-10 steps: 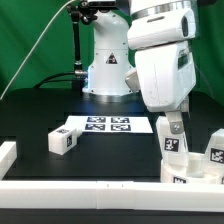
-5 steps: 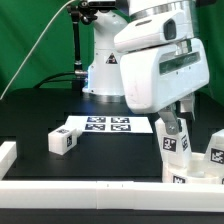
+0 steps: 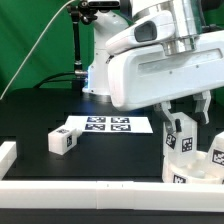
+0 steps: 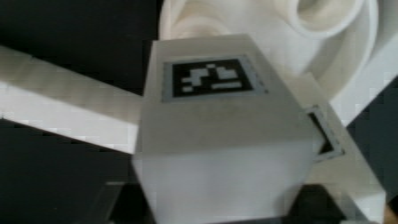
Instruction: Assemble stool
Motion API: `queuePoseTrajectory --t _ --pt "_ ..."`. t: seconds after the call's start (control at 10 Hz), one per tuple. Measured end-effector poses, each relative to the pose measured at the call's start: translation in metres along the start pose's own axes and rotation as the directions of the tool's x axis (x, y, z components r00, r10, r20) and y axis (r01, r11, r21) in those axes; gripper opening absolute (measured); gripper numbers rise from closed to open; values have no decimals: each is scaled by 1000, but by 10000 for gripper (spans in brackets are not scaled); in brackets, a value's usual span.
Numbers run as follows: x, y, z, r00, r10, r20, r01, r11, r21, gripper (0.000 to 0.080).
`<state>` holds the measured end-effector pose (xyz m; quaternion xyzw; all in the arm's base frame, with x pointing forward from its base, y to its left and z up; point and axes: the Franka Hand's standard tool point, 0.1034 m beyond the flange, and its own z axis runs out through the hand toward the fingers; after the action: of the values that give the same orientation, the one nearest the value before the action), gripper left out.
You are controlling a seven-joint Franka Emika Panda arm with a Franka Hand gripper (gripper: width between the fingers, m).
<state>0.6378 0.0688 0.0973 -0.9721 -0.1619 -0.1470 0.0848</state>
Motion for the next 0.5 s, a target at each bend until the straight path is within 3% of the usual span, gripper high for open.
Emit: queuePoseTrajectory --t 0.1,0.5 --pt "1 2 0 997 81 -15 -81 997 -10 341" --pt "2 10 -2 953 301 -32 -302 953 -2 341"
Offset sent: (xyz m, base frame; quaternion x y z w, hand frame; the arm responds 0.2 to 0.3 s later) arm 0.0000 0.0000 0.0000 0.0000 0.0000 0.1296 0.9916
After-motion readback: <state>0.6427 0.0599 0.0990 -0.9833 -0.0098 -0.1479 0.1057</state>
